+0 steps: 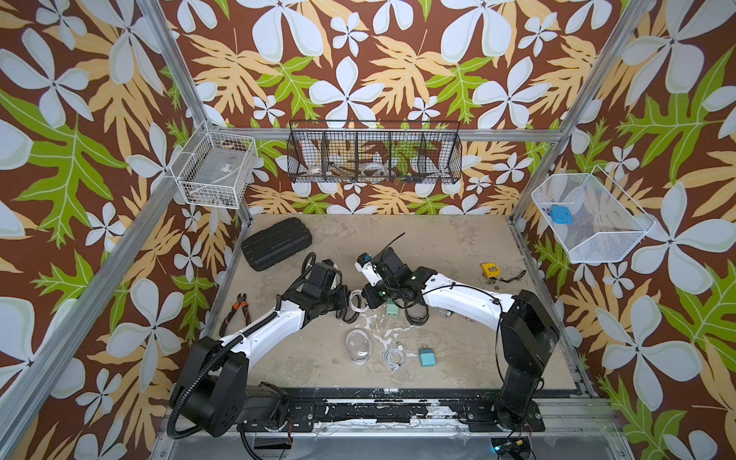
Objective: Pack away charging kits
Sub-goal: Pick up the charging cable from the center of the board, then place the charging cable in the storage bag.
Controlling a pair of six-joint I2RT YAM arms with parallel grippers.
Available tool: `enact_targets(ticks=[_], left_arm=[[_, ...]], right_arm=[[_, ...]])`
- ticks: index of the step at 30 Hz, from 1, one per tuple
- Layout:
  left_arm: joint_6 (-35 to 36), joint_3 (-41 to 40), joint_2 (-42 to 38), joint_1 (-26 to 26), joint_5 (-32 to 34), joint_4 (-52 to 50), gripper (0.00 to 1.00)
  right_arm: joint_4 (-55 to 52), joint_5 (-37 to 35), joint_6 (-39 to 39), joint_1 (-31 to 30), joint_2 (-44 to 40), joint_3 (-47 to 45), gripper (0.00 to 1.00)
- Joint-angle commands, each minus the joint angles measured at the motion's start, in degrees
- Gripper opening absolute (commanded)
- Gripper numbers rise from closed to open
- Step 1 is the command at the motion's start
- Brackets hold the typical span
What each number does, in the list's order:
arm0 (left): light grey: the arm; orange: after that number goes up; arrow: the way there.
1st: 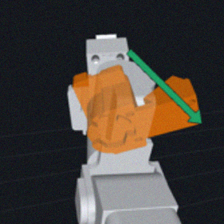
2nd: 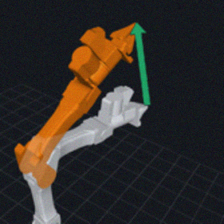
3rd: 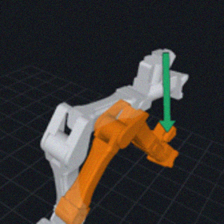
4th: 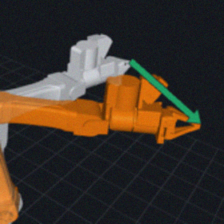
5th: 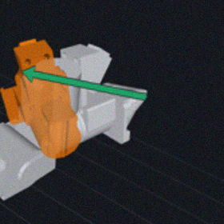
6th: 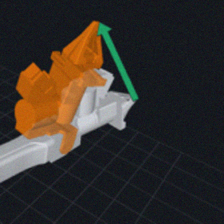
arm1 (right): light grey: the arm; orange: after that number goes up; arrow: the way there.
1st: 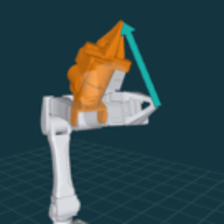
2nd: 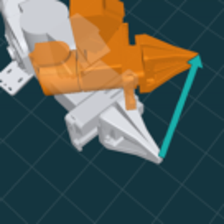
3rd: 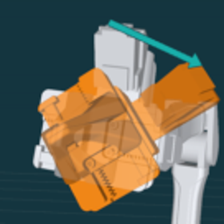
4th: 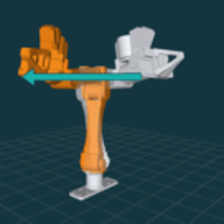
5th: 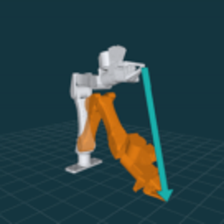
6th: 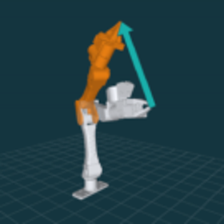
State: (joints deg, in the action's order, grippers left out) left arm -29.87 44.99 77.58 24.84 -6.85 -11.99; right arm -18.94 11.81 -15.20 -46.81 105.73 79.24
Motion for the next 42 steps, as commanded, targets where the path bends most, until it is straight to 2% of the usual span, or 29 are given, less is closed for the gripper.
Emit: enact_targets(ticks=[1,8,17,24,42], left_arm=[[-0.26,0.79,0.39,-0.14,-1.7,0.39,0.0],[-0.6,-0.23,-2.14,-1.09,-3.52,1.24,0.0],[-4.41,-5.89,-4.48,-1.55,-12.38,10.52,0.0],[-6.56,-8.14,-6.26,-1.55,-11.56,14.92,0.0],[-8.9,-13.86,-6.8,-1.56,-10.4,22.67,0.0]], right_arm=[[0.37,0.75,-0.61,0.04,1.51,0.69,0.0],[0.8,-2.62,0.7,0.05,4.57,-1.18,0.0],[2.28,-3.16,0.79,-0.02,6.4,0.64,0.0],[0.92,-2.15,1.23,-0.16,10.47,4.98,0.0],[3.0,-0.84,-2.96,-0.15,15.1,6.1,0.0]])
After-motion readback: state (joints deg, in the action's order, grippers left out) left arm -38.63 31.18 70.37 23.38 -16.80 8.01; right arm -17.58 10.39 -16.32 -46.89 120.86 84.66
